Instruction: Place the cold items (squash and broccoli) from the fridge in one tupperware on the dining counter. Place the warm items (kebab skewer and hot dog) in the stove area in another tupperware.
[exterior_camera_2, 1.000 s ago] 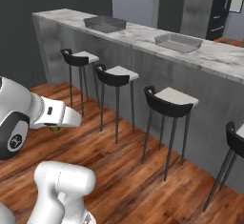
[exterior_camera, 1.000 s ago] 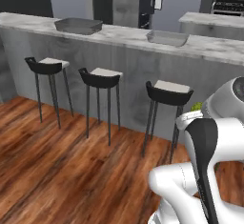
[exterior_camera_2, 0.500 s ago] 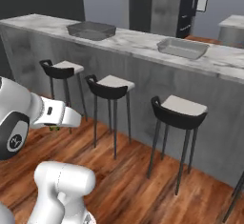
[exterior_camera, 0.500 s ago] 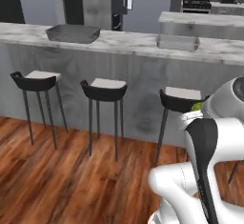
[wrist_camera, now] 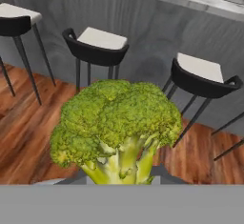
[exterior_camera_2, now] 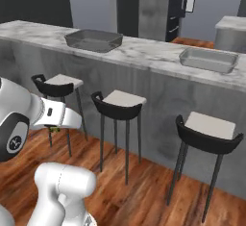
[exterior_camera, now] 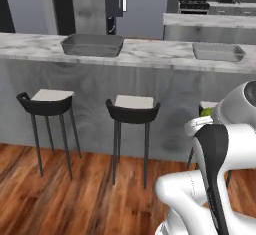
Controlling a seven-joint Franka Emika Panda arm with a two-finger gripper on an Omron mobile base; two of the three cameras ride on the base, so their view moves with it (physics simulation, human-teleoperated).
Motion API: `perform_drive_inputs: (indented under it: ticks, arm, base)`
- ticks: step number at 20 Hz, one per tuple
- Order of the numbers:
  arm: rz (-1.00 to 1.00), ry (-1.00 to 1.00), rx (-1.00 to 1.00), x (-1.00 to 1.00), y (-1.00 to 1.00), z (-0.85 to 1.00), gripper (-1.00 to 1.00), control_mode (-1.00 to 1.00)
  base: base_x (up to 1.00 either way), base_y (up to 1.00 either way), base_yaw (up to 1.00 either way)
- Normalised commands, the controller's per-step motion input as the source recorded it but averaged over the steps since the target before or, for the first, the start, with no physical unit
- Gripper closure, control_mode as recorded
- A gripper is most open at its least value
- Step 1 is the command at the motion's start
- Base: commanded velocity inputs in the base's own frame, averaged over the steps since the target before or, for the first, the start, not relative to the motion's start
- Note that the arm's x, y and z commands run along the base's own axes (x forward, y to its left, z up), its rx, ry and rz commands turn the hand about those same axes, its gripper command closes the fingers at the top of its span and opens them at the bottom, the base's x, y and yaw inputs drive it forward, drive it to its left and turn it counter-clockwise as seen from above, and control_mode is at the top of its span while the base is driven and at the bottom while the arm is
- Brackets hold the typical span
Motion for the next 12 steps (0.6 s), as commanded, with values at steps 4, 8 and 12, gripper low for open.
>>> perform_drive_inputs:
  ticks: [4, 8, 12]
  arm:
    - [0.00, 0.00, 0.00, 0.00, 0.00, 0.00, 1.00, 1.00]
    - [0.00, 0.00, 0.00, 0.00, 0.00, 0.00, 1.00, 1.00]
    - [0.00, 0.00, 0.00, 0.00, 0.00, 0.00, 1.00, 1.00]
  base:
    - [0.88, 0.73, -0.18]
    - [0.86, 0.59, -0.17]
    - [0.72, 0.30, -0.18]
